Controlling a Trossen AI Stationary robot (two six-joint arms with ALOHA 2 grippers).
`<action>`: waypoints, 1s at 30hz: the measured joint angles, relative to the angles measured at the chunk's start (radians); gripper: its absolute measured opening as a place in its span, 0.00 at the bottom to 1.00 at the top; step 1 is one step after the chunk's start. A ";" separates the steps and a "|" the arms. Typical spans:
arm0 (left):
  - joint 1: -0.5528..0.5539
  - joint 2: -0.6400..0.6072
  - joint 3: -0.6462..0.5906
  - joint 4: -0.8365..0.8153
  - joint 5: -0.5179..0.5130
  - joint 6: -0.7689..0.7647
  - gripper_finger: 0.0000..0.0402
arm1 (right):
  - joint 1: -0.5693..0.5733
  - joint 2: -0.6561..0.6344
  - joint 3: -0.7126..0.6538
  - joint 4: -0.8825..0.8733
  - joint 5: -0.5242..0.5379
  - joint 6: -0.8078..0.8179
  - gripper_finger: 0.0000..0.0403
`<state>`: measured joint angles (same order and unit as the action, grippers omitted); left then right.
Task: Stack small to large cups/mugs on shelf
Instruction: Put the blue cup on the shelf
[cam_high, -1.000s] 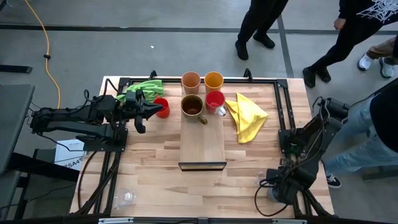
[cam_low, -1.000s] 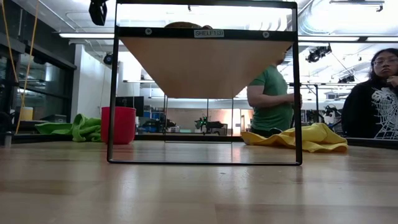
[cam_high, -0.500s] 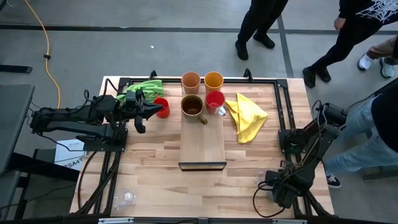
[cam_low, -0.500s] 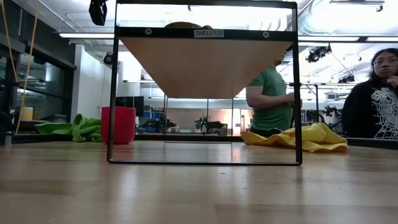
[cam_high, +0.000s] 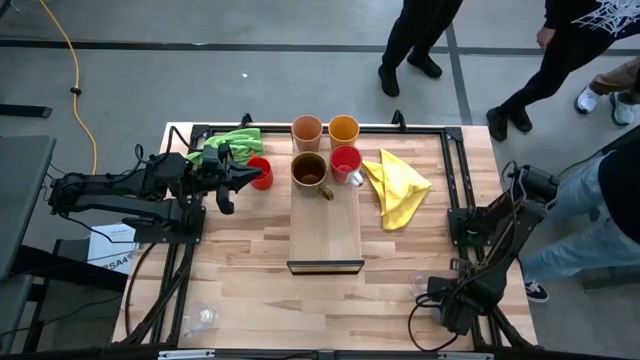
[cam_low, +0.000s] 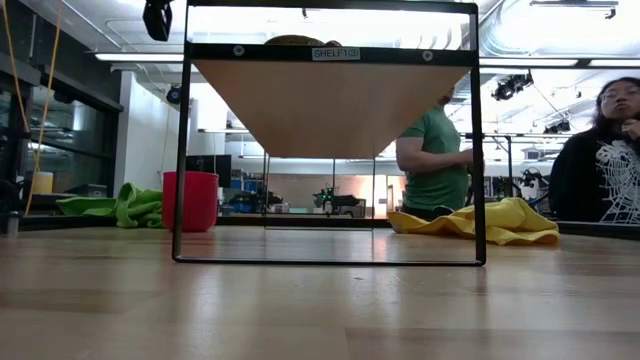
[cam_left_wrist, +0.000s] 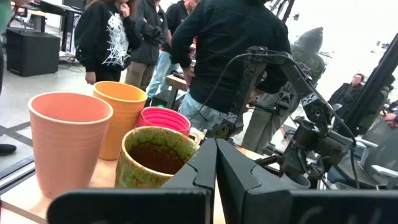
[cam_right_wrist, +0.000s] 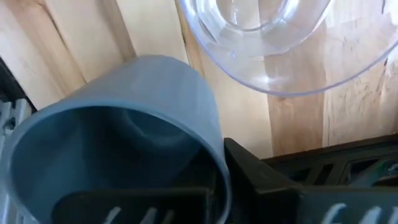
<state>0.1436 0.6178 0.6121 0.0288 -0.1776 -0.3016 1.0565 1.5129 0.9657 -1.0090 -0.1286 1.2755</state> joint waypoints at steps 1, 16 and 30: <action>0.000 0.000 0.000 0.000 0.000 0.000 0.00 | 0.000 -0.006 0.000 0.005 0.001 0.000 0.01; 0.000 0.000 0.000 0.000 0.000 -0.018 0.00 | -0.042 -0.352 0.001 0.285 0.035 -0.102 0.00; 0.000 0.000 0.000 0.017 0.056 -0.019 0.00 | -0.568 -0.563 0.002 0.468 0.503 -0.714 0.00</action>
<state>0.1436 0.6174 0.6121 0.0455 -0.1217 -0.3210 0.4881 0.9500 0.9672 -0.5408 0.3745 0.5619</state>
